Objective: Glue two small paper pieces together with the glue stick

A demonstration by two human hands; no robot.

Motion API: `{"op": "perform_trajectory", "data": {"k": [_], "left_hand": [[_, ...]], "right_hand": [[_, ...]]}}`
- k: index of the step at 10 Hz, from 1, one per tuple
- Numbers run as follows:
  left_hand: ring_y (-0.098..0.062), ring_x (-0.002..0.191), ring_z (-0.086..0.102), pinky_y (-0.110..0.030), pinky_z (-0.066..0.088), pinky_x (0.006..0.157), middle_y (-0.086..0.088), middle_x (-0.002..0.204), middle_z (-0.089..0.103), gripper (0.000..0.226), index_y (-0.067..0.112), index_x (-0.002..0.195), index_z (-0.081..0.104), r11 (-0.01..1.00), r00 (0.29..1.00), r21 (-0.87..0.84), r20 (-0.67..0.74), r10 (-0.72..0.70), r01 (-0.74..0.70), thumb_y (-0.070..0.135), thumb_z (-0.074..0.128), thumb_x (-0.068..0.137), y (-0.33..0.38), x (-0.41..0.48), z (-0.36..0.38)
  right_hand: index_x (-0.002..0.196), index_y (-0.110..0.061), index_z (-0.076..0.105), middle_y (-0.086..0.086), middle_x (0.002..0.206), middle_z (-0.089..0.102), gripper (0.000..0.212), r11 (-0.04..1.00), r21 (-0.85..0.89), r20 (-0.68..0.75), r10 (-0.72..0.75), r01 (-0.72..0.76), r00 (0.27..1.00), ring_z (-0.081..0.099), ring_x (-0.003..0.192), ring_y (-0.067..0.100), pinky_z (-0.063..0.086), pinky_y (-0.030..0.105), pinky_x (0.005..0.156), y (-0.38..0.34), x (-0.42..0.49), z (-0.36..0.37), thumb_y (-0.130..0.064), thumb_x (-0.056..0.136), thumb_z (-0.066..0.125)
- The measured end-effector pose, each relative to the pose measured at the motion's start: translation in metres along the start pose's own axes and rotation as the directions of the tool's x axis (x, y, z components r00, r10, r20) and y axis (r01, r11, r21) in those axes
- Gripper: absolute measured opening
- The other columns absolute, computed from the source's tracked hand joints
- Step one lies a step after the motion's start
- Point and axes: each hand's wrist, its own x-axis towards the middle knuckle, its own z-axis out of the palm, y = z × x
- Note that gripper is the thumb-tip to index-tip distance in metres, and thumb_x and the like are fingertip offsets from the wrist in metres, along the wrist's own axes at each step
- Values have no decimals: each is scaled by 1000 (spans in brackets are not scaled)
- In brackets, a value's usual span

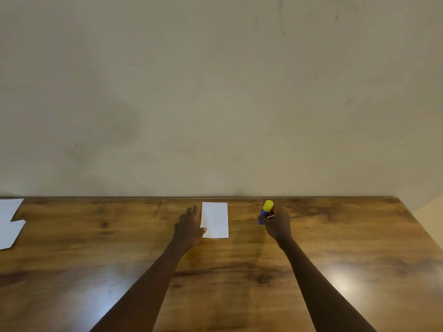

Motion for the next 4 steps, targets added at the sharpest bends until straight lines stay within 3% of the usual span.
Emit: {"op": "perform_trajectory", "data": {"k": [1,3,4], "left_hand": [[-31,137,27,-46,31,110,-10,152,23,72,11,141,15,999,1000,28,0,26,-26,24,58,85,-1,9,9],[-30,135,32,-45,33,109,-10,150,27,71,12,141,16,998,998,37,-16,59,-59,24,58,86,-3,14,14],[-30,136,29,-43,31,111,-10,152,23,71,12,142,15,999,999,3,-9,48,-48,24,58,86,-2,13,14]], "right_hand": [[86,10,56,30,92,61,19,1000,-14,-8,13,-13,1000,48,72,30,33,32,63,10,4,11,-5,77,64],[91,8,56,29,95,61,20,1000,13,-4,21,-21,1000,55,84,38,45,46,74,11,5,16,-2,75,65],[94,7,56,28,97,63,24,999,28,8,16,-16,1000,55,84,36,45,46,77,14,2,13,0,73,66]]}}
